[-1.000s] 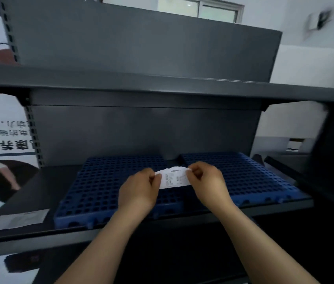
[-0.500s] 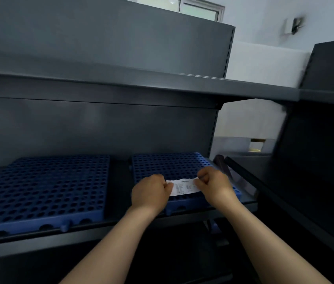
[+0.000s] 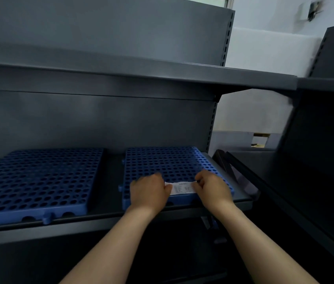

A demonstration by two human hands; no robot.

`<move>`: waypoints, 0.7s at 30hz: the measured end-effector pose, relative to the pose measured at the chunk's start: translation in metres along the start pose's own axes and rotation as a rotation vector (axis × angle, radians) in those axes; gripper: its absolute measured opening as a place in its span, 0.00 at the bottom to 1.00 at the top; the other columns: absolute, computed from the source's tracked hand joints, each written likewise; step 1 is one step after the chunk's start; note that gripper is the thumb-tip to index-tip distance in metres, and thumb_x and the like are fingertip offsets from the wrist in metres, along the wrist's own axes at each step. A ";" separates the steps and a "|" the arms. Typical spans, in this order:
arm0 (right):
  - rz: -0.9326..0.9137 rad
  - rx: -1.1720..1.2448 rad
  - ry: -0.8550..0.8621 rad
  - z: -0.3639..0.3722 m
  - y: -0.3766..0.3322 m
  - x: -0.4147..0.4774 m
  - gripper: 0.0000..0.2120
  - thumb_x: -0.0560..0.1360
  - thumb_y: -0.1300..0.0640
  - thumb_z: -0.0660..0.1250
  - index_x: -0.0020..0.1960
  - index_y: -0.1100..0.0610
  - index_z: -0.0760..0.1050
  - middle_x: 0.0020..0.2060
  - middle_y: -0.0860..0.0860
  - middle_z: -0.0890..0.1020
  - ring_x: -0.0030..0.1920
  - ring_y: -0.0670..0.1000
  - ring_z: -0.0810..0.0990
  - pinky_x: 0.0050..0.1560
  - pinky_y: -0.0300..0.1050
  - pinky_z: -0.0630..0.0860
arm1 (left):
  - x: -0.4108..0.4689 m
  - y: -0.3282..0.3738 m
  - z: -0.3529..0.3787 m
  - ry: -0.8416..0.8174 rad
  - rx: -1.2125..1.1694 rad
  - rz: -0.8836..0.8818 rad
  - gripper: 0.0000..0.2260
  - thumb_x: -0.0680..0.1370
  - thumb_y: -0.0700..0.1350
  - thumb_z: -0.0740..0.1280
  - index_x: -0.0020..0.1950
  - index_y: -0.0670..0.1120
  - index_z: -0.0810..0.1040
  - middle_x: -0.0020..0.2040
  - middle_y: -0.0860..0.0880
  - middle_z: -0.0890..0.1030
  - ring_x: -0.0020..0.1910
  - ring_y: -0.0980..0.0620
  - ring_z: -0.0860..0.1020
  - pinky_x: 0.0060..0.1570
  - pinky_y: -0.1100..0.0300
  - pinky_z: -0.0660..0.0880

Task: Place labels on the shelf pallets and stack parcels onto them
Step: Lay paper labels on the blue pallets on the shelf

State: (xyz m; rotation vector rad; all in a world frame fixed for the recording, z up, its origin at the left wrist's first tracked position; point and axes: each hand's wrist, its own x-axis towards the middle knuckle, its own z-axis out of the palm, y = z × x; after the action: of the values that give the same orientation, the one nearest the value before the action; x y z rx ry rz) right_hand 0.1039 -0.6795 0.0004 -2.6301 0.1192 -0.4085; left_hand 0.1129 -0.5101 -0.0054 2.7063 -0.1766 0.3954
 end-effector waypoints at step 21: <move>-0.298 -0.205 -0.065 0.013 -0.116 -0.017 0.24 0.83 0.46 0.50 0.76 0.54 0.60 0.76 0.51 0.62 0.75 0.53 0.59 0.76 0.49 0.51 | -0.036 -0.072 -0.084 0.279 0.103 -0.054 0.21 0.81 0.58 0.54 0.70 0.50 0.70 0.67 0.50 0.73 0.65 0.46 0.69 0.61 0.53 0.64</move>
State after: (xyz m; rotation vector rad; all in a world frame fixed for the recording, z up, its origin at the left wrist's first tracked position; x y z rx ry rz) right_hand 0.0928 -0.5688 0.0389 -2.8686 -0.2689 -0.4288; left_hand 0.0709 -0.4078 0.0315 2.7115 -0.0039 0.7783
